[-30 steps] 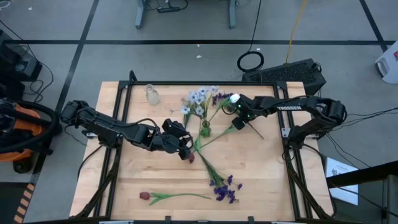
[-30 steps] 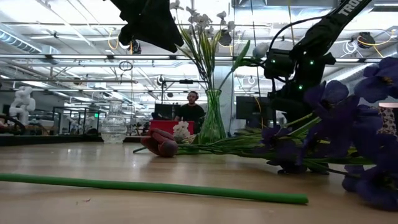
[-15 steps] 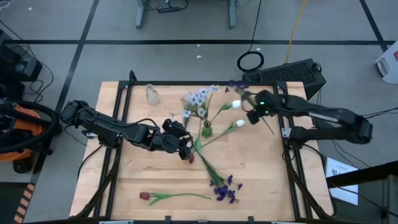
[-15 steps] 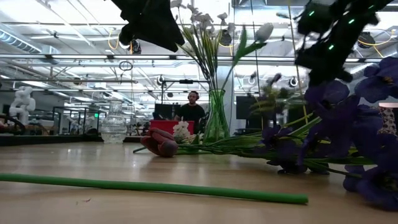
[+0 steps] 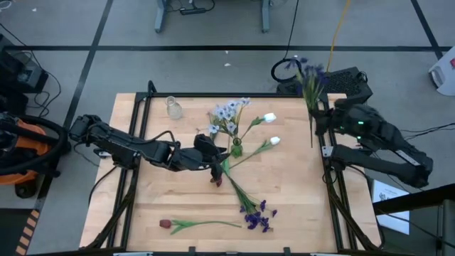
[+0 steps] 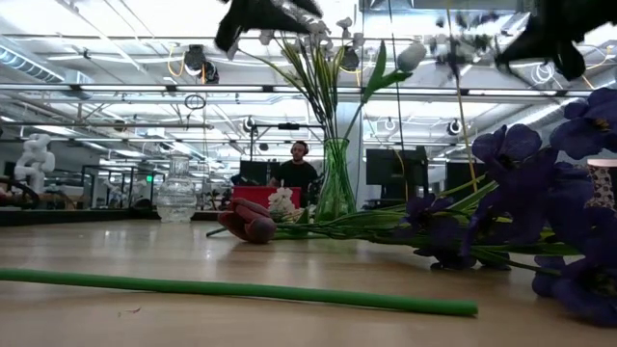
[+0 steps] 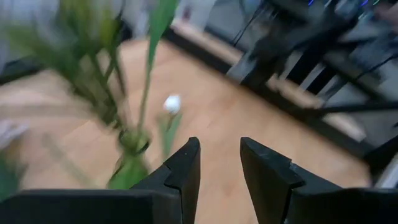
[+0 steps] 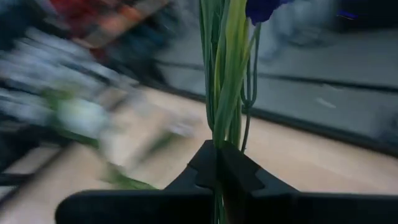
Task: Sort flowers into vase by color
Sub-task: Put the top violet flowers into the transparent vase
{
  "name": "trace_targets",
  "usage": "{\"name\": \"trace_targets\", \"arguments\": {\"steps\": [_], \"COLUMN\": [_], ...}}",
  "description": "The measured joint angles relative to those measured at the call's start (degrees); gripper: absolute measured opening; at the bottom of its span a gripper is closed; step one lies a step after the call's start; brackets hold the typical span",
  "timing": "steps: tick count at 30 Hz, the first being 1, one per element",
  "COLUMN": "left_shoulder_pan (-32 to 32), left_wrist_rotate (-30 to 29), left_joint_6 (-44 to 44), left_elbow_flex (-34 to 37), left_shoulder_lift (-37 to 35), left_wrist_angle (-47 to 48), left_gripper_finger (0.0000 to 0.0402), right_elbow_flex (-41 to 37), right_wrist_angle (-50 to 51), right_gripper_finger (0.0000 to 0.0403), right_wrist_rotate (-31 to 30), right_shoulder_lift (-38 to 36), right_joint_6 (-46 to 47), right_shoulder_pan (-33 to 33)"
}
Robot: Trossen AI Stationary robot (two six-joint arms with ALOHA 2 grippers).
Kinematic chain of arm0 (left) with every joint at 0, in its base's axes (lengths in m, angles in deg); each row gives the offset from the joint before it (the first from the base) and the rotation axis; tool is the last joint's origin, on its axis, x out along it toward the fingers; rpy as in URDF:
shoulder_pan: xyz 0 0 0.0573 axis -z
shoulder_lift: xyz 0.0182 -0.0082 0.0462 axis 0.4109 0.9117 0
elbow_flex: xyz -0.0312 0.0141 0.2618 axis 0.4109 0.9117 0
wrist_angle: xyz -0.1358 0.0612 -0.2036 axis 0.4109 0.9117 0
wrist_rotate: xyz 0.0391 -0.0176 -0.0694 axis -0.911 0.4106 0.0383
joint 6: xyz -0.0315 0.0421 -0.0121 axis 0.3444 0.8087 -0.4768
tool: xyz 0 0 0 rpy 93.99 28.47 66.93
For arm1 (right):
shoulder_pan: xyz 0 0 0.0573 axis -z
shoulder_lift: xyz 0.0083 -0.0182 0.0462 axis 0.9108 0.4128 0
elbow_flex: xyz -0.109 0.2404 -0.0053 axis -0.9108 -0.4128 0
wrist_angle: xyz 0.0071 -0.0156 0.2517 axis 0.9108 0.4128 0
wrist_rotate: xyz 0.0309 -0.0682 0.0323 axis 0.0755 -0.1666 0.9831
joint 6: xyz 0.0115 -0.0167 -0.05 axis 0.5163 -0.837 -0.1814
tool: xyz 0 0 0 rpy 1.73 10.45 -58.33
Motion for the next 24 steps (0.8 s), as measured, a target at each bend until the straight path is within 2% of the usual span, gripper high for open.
{"name": "trace_targets", "arguments": {"steps": [7,12,18,24], "left_shoulder_pan": [0.03,-0.04,-0.96,-2.22], "left_wrist_rotate": [0.26,1.69,2.07,4.45], "left_joint_6": [11.30,13.69,16.69,19.74], "left_elbow_flex": [0.00,-0.76,-6.37,-12.69], "left_shoulder_lift": [0.00,0.38,4.69,9.13], "left_wrist_angle": [-20.28,-24.84,-24.93,-24.89], "left_gripper_finger": [0.0121,0.0121,0.0121,0.0121], "right_elbow_flex": [3.93,4.33,4.33,4.58], "right_wrist_angle": [-13.82,-25.67,-34.50,-49.87], "right_gripper_finger": [0.0000,0.0000,0.0000,0.0000], "right_wrist_rotate": [15.43,23.81,24.62,24.42], "right_shoulder_lift": [-0.24,4.29,13.33,24.30], "right_joint_6": [3.44,7.33,7.71,6.33], "right_shoulder_pan": [0.00,-0.83,-8.37,-17.23]}}
